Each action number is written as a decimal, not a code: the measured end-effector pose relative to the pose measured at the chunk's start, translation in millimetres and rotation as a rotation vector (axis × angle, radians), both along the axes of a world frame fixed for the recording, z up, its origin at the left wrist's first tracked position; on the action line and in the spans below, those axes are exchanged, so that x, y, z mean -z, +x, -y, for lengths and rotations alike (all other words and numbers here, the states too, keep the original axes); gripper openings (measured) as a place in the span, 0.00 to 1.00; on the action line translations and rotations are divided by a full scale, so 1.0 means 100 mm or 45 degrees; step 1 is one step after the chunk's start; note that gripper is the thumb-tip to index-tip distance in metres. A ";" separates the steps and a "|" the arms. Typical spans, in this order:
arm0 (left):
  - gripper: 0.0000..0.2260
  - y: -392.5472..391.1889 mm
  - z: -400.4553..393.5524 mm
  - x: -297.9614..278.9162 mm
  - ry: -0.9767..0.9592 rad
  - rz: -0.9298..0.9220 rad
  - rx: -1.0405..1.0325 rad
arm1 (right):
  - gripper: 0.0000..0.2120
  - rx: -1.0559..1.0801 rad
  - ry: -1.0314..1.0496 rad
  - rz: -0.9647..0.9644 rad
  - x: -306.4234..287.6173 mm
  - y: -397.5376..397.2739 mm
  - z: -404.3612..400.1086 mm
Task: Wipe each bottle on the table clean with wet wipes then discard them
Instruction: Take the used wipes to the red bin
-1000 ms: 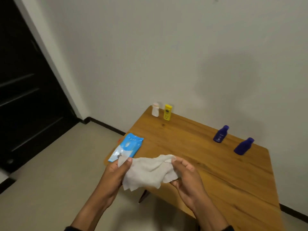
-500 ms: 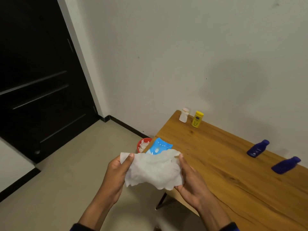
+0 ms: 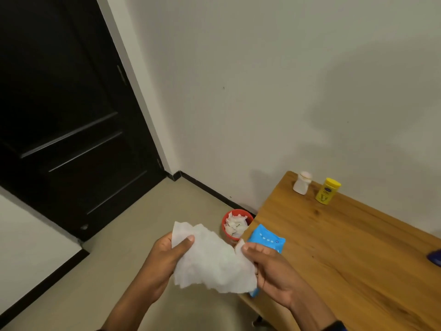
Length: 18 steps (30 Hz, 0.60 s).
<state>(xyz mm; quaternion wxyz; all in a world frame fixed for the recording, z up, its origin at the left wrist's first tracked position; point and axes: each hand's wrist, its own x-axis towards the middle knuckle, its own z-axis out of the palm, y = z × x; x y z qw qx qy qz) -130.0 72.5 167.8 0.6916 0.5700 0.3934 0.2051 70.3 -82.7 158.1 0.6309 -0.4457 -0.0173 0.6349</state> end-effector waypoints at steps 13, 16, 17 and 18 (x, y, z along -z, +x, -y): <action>0.17 -0.06 -1.69 0.58 -0.094 -0.333 0.128 | 0.03 0.216 -0.445 0.488 0.45 -0.19 -1.41; 0.14 -0.04 -2.20 0.71 -0.098 -0.349 0.260 | 0.05 0.345 -0.530 0.523 0.58 -0.33 -1.79; 0.15 -0.01 -2.32 0.74 -0.105 -0.357 0.277 | 0.05 0.370 -0.579 0.528 0.61 -0.36 -1.90; 0.15 0.04 -2.47 0.77 -0.118 -0.361 0.295 | 0.06 0.404 -0.636 0.532 0.64 -0.38 -2.01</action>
